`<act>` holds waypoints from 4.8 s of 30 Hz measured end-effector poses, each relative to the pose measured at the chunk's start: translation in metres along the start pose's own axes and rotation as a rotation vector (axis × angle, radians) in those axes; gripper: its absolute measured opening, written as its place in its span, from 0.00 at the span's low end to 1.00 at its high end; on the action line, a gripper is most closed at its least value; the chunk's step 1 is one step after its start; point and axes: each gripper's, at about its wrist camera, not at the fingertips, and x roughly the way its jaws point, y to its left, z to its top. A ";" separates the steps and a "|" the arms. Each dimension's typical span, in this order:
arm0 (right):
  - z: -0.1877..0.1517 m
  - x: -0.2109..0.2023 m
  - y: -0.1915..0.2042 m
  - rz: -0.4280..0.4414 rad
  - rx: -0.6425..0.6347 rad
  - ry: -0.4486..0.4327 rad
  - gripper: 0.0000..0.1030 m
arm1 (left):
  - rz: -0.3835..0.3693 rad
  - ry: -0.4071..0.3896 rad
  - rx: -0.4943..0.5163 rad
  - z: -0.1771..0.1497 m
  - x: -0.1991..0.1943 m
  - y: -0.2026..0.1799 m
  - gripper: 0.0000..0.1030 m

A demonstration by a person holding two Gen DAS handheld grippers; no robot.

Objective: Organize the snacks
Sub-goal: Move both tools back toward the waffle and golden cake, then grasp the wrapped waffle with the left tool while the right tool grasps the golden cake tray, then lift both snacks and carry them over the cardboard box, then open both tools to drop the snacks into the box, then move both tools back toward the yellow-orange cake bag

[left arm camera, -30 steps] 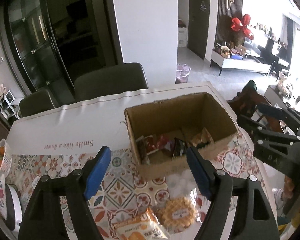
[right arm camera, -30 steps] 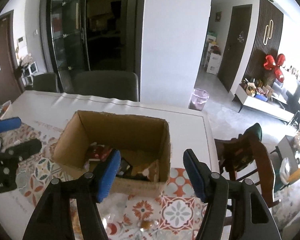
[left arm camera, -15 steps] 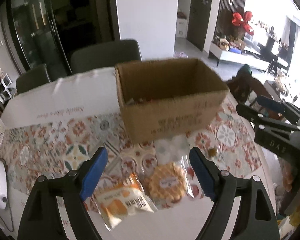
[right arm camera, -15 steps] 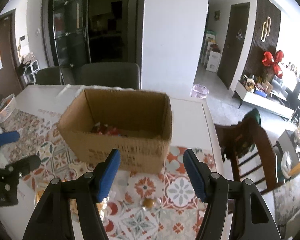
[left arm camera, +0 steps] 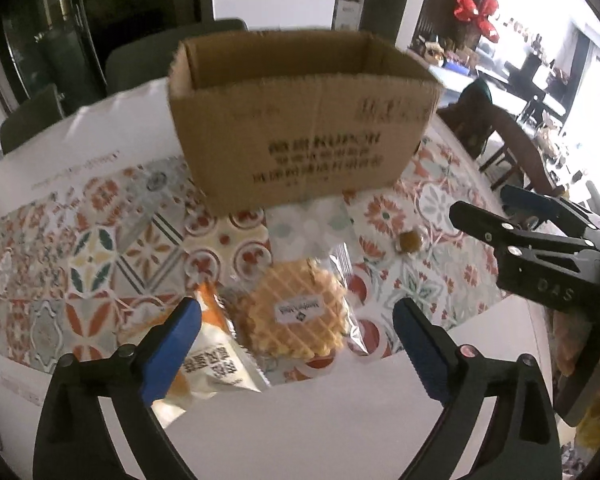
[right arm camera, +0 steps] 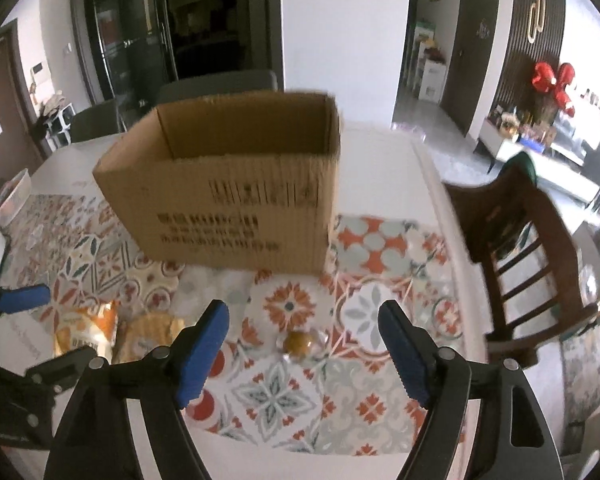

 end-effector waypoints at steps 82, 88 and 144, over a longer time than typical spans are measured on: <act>0.003 -0.058 0.021 0.084 -0.029 -0.134 0.44 | -0.090 -0.279 -0.134 0.016 -0.052 -0.009 0.67; 0.025 -0.079 0.024 0.094 -0.035 -0.217 0.44 | -0.082 -0.357 -0.133 0.035 -0.075 -0.004 0.66; 0.099 -0.059 0.050 0.047 -0.011 -0.205 0.83 | 0.155 -0.415 -0.191 0.079 -0.103 0.055 1.00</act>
